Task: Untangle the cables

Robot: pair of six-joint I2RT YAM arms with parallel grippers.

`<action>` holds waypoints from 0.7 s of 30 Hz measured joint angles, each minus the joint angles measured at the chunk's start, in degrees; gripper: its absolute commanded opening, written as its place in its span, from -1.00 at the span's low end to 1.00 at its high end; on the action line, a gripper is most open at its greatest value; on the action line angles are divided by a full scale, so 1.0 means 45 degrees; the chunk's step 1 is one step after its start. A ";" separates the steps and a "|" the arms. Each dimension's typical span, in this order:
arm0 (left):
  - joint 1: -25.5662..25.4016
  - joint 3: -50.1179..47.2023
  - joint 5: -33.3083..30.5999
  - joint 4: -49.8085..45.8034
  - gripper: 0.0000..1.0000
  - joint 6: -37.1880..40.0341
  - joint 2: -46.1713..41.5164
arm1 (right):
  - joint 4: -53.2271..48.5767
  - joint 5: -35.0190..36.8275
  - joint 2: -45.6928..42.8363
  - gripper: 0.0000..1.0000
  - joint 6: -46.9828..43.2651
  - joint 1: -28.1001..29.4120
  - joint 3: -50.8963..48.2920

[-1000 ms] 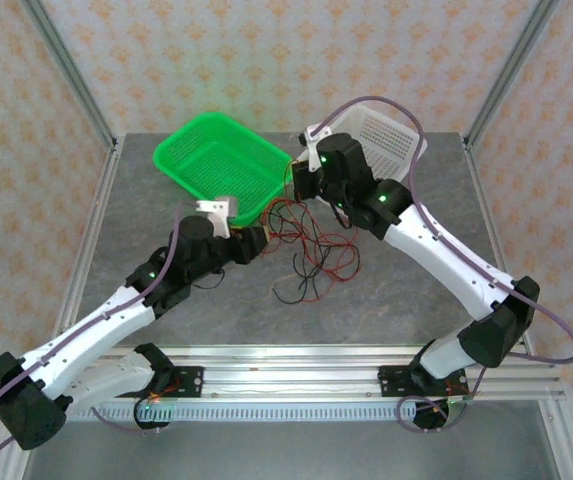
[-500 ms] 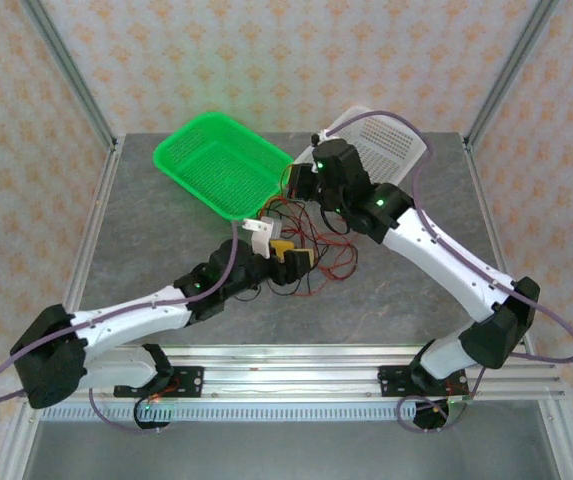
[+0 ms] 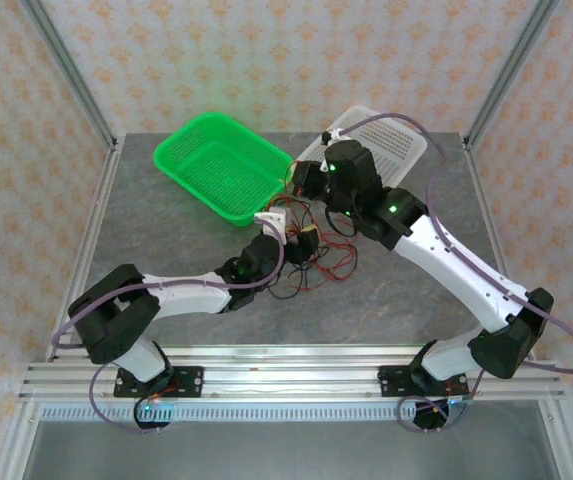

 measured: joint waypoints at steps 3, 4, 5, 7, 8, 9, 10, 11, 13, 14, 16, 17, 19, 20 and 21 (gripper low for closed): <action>0.0000 0.0000 -0.0291 0.1127 0.47 0.0321 0.0398 | 0.0073 -0.0049 -0.0019 -1.00 0.0044 0.0000 -0.0073; 0.0000 0.0000 -0.0325 0.1515 0.47 0.0408 0.0486 | 0.0078 -0.0063 -0.0029 -1.00 0.0049 0.0000 -0.0117; 0.0000 0.0000 -0.0335 0.1860 0.47 0.0520 0.0539 | 0.0078 -0.0097 -0.0049 -1.00 0.0053 0.0000 -0.0155; 0.0000 0.0039 -0.0325 0.2380 0.47 0.0685 0.0612 | 0.0083 -0.0107 -0.0068 -1.00 0.0049 0.0000 -0.0233; 0.0000 0.0078 -0.0291 0.2574 0.47 0.0777 0.0622 | 0.0102 -0.0136 -0.0087 -1.00 0.0053 0.0000 -0.0291; 0.0000 0.0141 -0.0253 0.2667 0.47 0.0874 0.0622 | 0.0121 -0.0141 -0.0107 -1.00 0.0053 0.0000 -0.0350; 0.0000 0.0223 -0.0165 0.2788 0.47 0.0981 0.0627 | 0.0146 -0.0146 -0.0121 -1.00 0.0053 0.0000 -0.0393; 0.0000 0.0306 -0.0102 0.2875 0.47 0.1059 0.0627 | 0.0180 -0.0141 -0.0121 -1.00 0.0053 0.0000 -0.0437; 0.0000 0.0442 -0.0058 0.2939 0.44 0.1214 0.0627 | 0.0228 -0.0141 -0.0121 -1.00 0.0053 0.0000 -0.0495; 0.0000 0.0481 -0.0049 0.2934 0.41 0.1297 0.0627 | 0.0262 -0.0141 -0.0121 -1.00 0.0053 0.0000 -0.0529; 0.0000 0.0491 -0.0044 0.2895 0.35 0.1379 0.0627 | 0.0267 -0.0136 -0.0121 -1.00 0.0053 0.0000 -0.0573; 0.0000 0.0491 -0.0039 0.2832 0.31 0.1423 0.0627 | 0.0272 -0.0136 -0.0121 -1.00 0.0049 0.0000 -0.0588; 0.0000 0.0491 0.0015 0.2657 0.19 0.1438 0.0627 | 0.0272 -0.0136 -0.0121 -1.00 0.0049 0.0000 -0.0602; 0.0000 0.0491 0.0049 0.2501 0.13 0.1428 0.0627 | 0.0272 -0.0136 -0.0121 -1.00 0.0049 0.0000 -0.0602; 0.0000 0.0491 0.0107 0.2317 0.05 0.1360 0.0627 | 0.0277 -0.0136 -0.0121 -1.00 0.0049 0.0000 -0.0602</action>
